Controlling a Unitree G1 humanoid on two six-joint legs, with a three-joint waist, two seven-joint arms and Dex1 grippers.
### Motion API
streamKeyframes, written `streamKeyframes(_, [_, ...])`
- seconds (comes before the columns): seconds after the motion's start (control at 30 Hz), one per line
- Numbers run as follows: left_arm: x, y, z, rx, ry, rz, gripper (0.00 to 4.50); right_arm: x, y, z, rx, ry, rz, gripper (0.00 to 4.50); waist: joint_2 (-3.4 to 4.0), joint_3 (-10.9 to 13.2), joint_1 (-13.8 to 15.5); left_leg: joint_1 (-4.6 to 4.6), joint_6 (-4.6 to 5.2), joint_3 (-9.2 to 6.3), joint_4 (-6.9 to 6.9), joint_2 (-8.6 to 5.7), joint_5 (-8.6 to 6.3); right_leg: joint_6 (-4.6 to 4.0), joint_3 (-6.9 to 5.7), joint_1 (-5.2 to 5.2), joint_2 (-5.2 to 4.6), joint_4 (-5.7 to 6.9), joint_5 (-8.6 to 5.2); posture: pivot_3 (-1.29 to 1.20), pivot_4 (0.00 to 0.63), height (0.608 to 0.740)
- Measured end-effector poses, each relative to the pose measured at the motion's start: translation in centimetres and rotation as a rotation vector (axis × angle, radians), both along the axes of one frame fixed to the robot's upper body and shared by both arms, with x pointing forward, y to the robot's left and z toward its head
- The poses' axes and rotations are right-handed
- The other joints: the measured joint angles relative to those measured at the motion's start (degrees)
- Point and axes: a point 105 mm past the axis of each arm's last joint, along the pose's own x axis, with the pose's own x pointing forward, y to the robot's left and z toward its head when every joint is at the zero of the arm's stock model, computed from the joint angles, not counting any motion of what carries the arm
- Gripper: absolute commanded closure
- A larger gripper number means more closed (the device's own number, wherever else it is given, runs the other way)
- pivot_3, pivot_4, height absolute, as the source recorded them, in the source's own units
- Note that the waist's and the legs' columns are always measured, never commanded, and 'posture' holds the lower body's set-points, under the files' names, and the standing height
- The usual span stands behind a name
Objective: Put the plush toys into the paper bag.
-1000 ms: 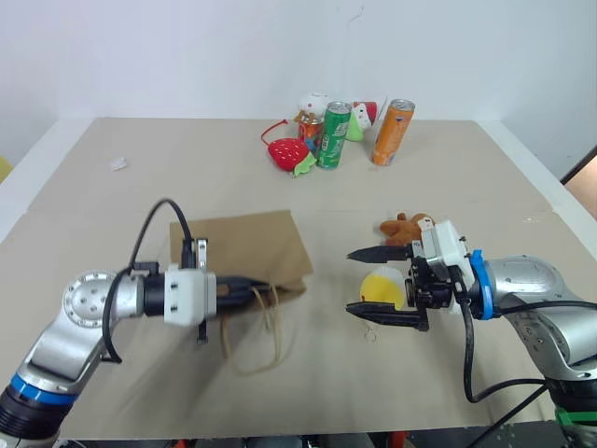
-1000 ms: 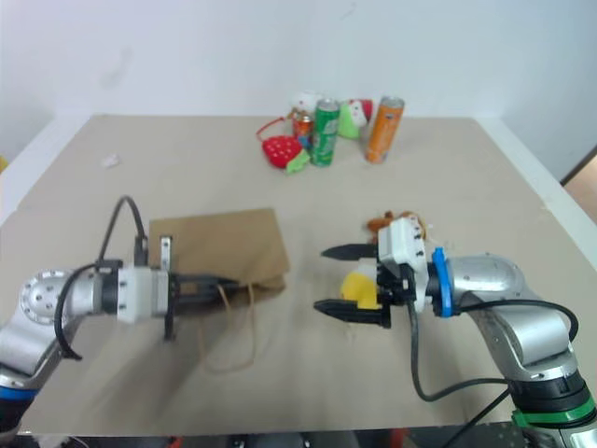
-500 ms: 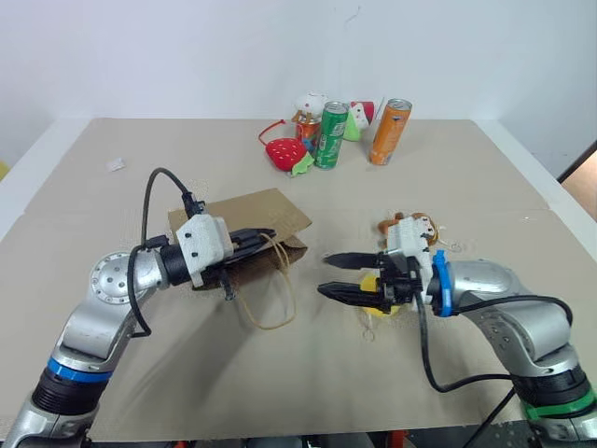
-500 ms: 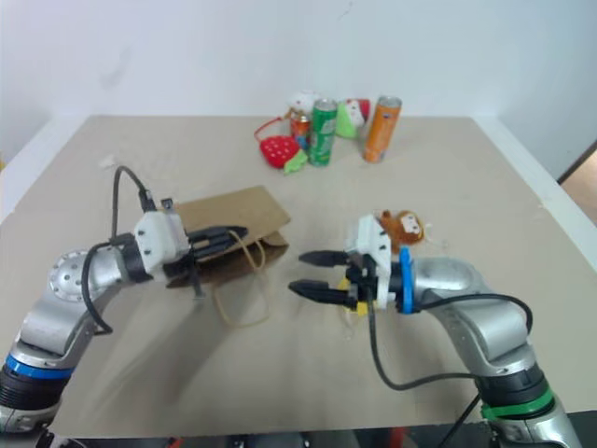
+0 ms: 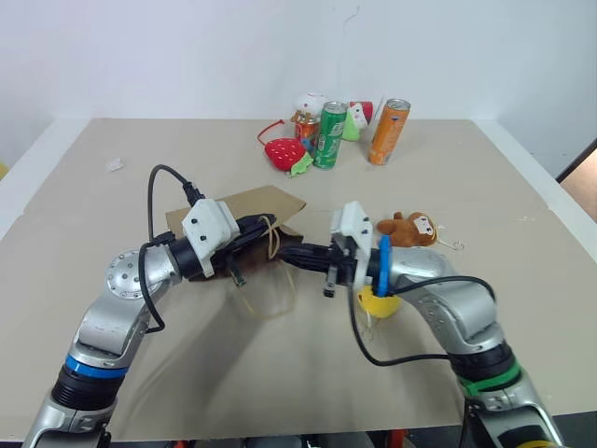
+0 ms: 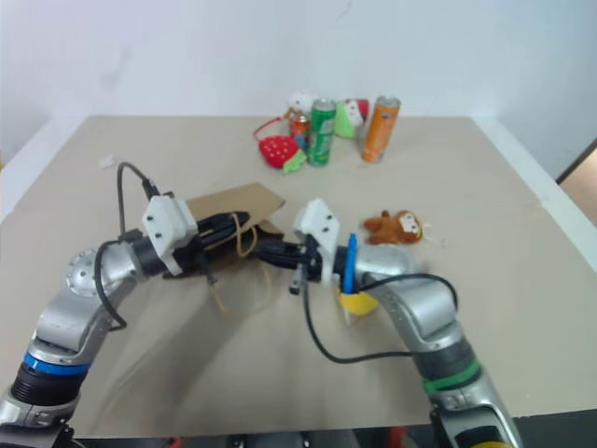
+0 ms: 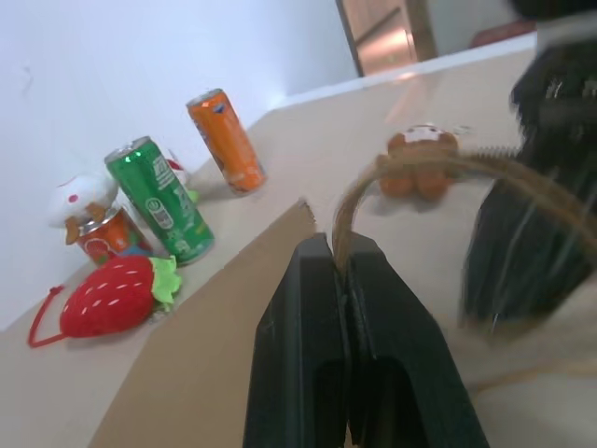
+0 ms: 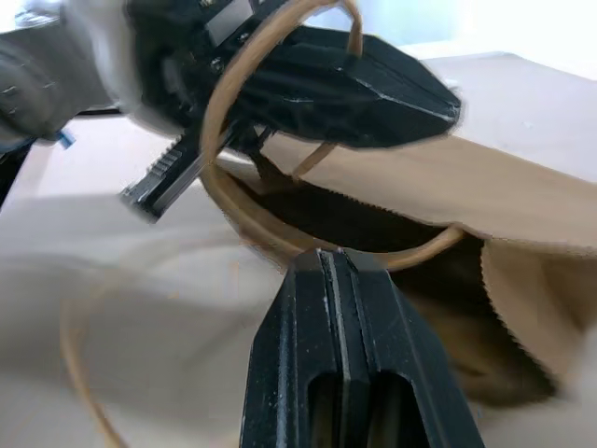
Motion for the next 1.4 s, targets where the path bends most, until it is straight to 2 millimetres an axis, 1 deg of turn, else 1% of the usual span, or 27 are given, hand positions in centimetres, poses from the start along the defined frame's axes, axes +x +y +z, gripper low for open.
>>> streamKeyframes(0.27, [0.7,0.1,0.0,-0.032,-0.004,0.073,4.50,1.6,2.0,-1.9,-0.026,-0.003,-0.062,4.46,-0.02,0.0,0.0,-0.02,0.00,0.01,0.00,-0.05,0.00,0.03,0.01,0.00,-0.05,0.00,0.02,0.00,0.150,0.740])
streamKeyframes(0.37, [0.9,0.1,0.1,-0.045,-0.007,0.098,4.50,2.2,2.7,-1.9,-0.028,-0.027,-0.079,4.46,-0.02,0.0,0.0,-0.01,-0.01,-0.01,0.00,0.00,0.02,0.00,-0.01,-0.02,0.00,0.02,0.04,0.00,0.150,0.740])
streamKeyframes(0.47, [1.0,0.2,0.1,-0.041,-0.013,0.111,4.50,2.3,2.9,-1.8,-0.024,-0.039,-0.084,4.46,-0.02,0.0,0.0,-0.01,-0.01,0.00,0.00,0.01,0.02,-0.01,-0.01,-0.02,0.01,0.02,0.05,0.00,0.150,0.740])
streamKeyframes(0.6, [1.0,0.4,0.0,-0.031,-0.012,0.120,4.50,2.7,2.1,-1.6,-0.036,-0.050,-0.107,4.46,-0.02,0.0,0.0,-0.02,-0.01,0.02,0.00,-0.02,0.02,0.00,0.00,-0.02,-0.04,0.02,0.04,0.00,0.150,0.740])
streamKeyframes(0.67, [1.0,0.6,-0.2,-0.025,-0.006,0.124,4.50,2.9,1.1,-1.2,-0.044,-0.066,-0.128,4.46,-0.02,0.0,0.0,-0.03,-0.01,0.03,0.00,-0.03,0.02,0.00,0.01,-0.02,-0.06,0.02,0.04,0.00,0.150,0.740])
streamKeyframes(0.8, [1.0,0.8,-0.5,-0.022,0.005,0.130,4.50,2.4,-1.0,0.0,-0.061,-0.111,-0.141,4.46,-0.02,0.0,0.0,-0.03,0.00,0.01,-0.01,-0.04,0.02,-0.01,0.00,-0.02,-0.07,0.01,0.03,0.00,0.150,0.740])
streamKeyframes(0.87, [1.0,0.9,-0.5,-0.020,0.007,0.131,4.50,1.9,-2.2,-0.4,-0.095,-0.104,-0.144,4.46,-0.02,0.0,0.0,-0.03,0.00,-0.01,-0.01,-0.03,0.02,-0.03,-0.01,-0.02,-0.06,0.01,0.02,0.00,0.150,0.740])
streamKeyframes(0.93, [1.0,0.9,-0.5,-0.017,0.008,0.130,4.50,1.5,-3.0,-0.9,-0.118,-0.082,-0.149,4.46,-0.02,0.0,0.0,-0.02,0.00,0.01,-0.01,-0.03,0.02,-0.03,0.00,-0.04,-0.05,0.02,0.02,0.00,0.150,0.740])
streamKeyframes(1.0, [1.0,0.9,-0.5,-0.017,0.011,0.124,4.50,1.2,-3.2,-0.9,-0.119,-0.076,-0.147,4.46,-0.02,0.0,-0.1,-0.01,0.00,0.05,-0.01,0.01,0.02,-0.03,0.02,-0.05,-0.01,0.02,0.03,0.00,0.150,0.740])
streamKeyframes(1.13, [1.0,1.0,-0.5,-0.018,0.022,0.124,4.50,1.0,-2.8,-0.7,-0.099,-0.075,-0.138,4.46,-0.02,0.0,-0.1,0.01,-0.01,0.00,-0.01,0.10,0.02,-0.06,-0.02,-0.04,0.07,0.02,0.03,0.00,0.150,0.740])
streamKeyframes(1.27, [1.1,1.0,0.0,-0.028,0.020,0.122,4.50,0.8,-1.6,-0.3,-0.063,-0.077,-0.118,4.46,-0.02,0.0,-0.1,0.01,-0.01,0.03,-0.01,0.13,0.02,-0.06,-0.01,-0.05,0.10,0.02,0.04,0.00,0.150,0.740])
streamKeyframes(1.4, [1.1,1.0,0.0,-0.031,0.030,0.122,4.50,0.7,-0.5,0.2,-0.034,-0.084,-0.100,4.46,-0.02,0.0,-0.1,-0.03,-0.01,0.03,-0.01,0.10,0.02,-0.06,0.00,-0.05,0.07,0.02,0.03,0.00,0.150,0.740])
